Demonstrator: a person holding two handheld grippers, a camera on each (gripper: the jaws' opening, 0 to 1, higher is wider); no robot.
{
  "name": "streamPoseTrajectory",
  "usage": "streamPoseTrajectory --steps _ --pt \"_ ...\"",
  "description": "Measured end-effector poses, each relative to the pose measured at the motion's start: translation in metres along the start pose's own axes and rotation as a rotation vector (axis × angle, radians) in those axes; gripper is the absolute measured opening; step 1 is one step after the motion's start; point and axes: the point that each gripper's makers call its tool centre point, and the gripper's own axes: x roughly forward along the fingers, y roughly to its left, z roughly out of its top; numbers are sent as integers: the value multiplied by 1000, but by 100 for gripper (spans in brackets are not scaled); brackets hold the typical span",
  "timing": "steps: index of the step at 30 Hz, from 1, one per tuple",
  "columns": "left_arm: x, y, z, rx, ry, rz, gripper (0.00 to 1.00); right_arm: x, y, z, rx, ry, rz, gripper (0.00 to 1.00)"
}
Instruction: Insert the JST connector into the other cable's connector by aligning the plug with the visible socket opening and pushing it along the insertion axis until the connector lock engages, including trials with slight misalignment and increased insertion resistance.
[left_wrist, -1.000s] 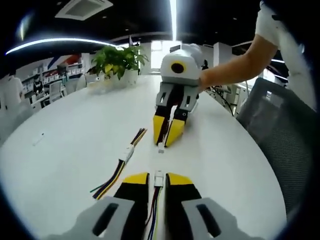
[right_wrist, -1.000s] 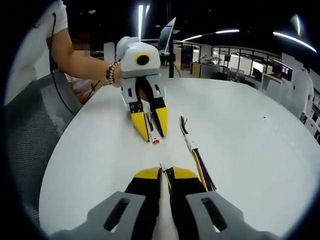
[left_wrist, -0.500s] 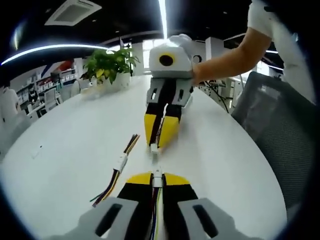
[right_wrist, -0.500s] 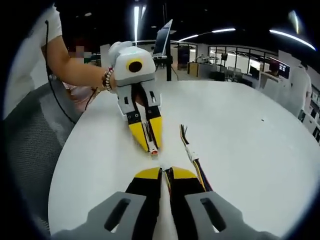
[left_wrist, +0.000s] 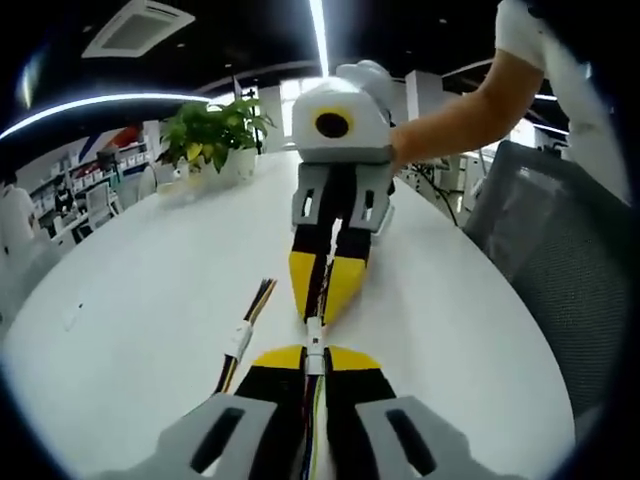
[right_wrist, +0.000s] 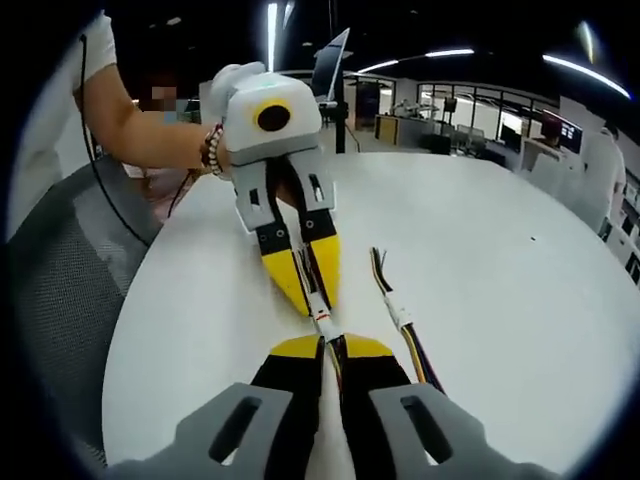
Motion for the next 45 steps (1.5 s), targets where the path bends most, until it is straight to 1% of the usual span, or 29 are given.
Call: streamPoseTrajectory --steps 9,13,20,27,35,39,42,44,45 --pt "3 1 -3 17 19 -8 0 2 -1 -3 5 33 -6 3" --pt "7 -1 -6 41 48 -21 0 4 -1 -7 10 76 -5 3" --pt "12 -2 -7 64 68 -27 0 9 -2 -10 50 127 0 3" --pt "12 -2 -8 68 67 -36 0 9 -2 -11 87 146 0 3" --pt "11 -1 -8 76 64 -43 0 10 -3 -11 127 164 -18 3" --pt "10 -1 -8 87 63 -41 0 9 -5 -11 180 165 -22 3" --pt "10 0 -8 113 69 -37 0 10 -6 -11 219 168 -24 3" --pt "11 -1 -8 119 69 -42 0 9 -4 -11 213 179 -21 3" --pt "11 -2 -8 122 66 -49 0 9 -2 -11 195 189 -12 3"
